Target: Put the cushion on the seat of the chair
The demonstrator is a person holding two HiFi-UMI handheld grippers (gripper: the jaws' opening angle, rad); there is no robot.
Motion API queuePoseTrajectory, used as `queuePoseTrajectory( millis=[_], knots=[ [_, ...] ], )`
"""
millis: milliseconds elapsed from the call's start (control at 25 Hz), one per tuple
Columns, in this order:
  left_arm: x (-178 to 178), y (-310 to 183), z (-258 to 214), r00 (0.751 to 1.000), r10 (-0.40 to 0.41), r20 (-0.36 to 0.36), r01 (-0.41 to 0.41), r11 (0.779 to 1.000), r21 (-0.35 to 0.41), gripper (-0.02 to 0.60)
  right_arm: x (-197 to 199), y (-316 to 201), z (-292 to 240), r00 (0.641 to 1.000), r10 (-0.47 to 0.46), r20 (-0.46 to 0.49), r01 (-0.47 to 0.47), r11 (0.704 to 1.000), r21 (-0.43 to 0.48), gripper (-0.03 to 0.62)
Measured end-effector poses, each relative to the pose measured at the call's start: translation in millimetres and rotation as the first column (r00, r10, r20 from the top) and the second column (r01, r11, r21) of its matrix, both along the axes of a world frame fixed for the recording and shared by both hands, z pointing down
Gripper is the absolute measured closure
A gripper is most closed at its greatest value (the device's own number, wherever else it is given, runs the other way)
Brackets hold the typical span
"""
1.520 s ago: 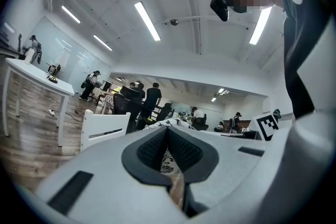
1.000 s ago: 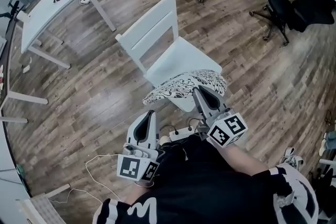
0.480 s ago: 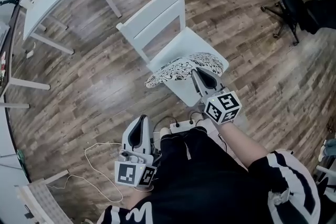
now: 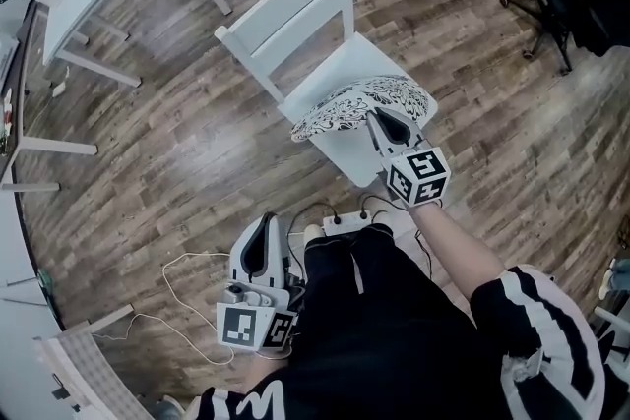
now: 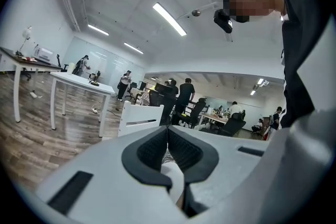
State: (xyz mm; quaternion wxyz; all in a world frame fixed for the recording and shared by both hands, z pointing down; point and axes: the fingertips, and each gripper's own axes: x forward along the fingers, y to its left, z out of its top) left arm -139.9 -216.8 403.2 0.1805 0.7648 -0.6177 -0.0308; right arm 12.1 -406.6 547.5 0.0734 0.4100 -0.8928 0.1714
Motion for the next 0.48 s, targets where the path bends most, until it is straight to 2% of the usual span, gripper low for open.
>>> queuePoseTrajectory(
  millis=[480],
  knots=[
    [8, 3, 13, 1.000, 0.028, 0.001, -0.028, 0.999, -0.044, 0.575, 17, 50, 82, 0.991, -0.033, -0.130, 0.014, 0.989, -0.148, 0.554]
  ],
)
